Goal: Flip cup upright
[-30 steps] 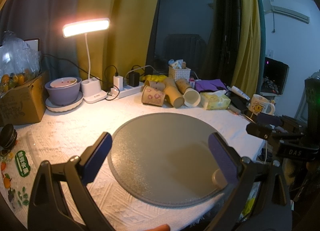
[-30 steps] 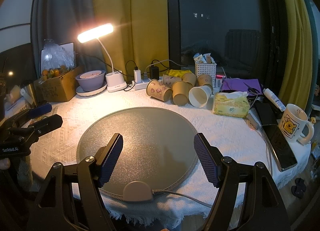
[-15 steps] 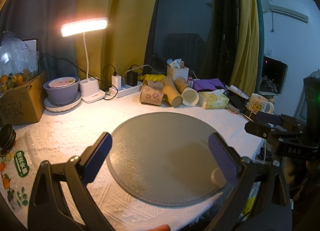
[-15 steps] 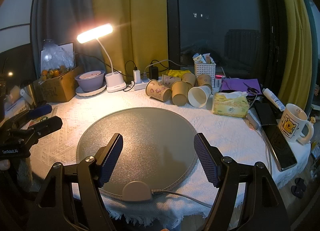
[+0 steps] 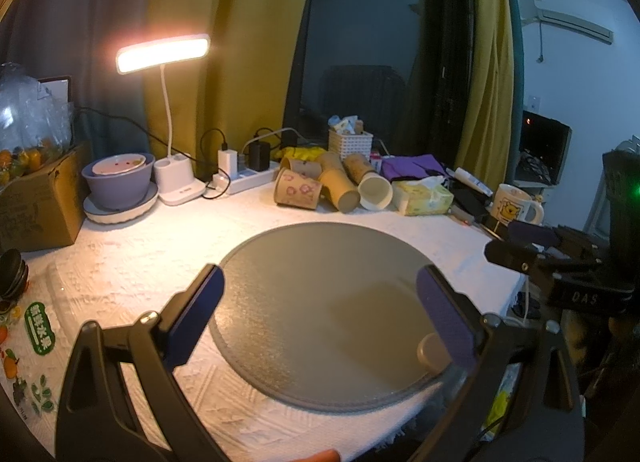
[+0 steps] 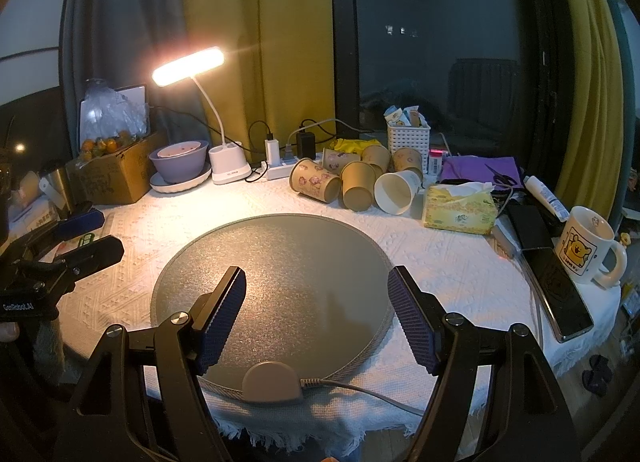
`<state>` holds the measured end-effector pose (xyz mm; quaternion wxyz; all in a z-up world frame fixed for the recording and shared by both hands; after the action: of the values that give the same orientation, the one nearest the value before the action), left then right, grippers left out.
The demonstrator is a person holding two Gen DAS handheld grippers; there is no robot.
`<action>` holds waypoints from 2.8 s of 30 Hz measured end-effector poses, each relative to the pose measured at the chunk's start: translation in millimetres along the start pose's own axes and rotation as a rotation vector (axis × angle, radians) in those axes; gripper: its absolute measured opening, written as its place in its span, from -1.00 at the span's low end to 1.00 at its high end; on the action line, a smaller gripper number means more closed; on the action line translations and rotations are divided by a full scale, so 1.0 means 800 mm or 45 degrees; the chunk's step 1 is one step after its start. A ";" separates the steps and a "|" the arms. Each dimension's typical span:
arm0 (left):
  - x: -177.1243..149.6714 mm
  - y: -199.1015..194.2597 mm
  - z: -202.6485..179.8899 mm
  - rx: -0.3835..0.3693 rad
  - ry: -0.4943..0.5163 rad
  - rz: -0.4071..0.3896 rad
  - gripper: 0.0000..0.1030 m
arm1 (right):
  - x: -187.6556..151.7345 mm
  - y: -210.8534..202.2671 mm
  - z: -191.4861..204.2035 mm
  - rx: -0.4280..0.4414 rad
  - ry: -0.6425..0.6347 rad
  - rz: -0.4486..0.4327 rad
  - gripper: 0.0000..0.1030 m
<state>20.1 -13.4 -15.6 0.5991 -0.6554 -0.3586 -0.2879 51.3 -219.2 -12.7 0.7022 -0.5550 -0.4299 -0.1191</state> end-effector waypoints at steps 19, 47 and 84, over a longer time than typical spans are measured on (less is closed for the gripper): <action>-0.001 0.000 -0.005 -0.006 0.000 -0.003 0.90 | -0.002 0.003 0.001 -0.004 -0.003 0.009 0.48; 0.045 0.107 0.003 -0.107 0.025 0.152 0.90 | 0.023 0.097 -0.047 -0.075 0.104 0.181 0.48; 0.205 0.384 -0.052 -0.241 0.018 0.495 0.89 | 0.140 0.238 -0.197 -0.094 0.224 0.235 0.48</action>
<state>367.2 -42.0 -56.0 0.5815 -0.7636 -0.1927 -0.2040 315.9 -255.7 -61.1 0.7241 -0.6051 -0.3092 -0.1179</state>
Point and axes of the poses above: each gripper's, at about its wrist camera, not at the fingertips, and y roughly the way its jaws point, z to its left, x to its top, the point moved 2 cm from there along y, roughly the way its jaws point, and after that the axes turned 11 degrees about z, right-handed, at the moved point
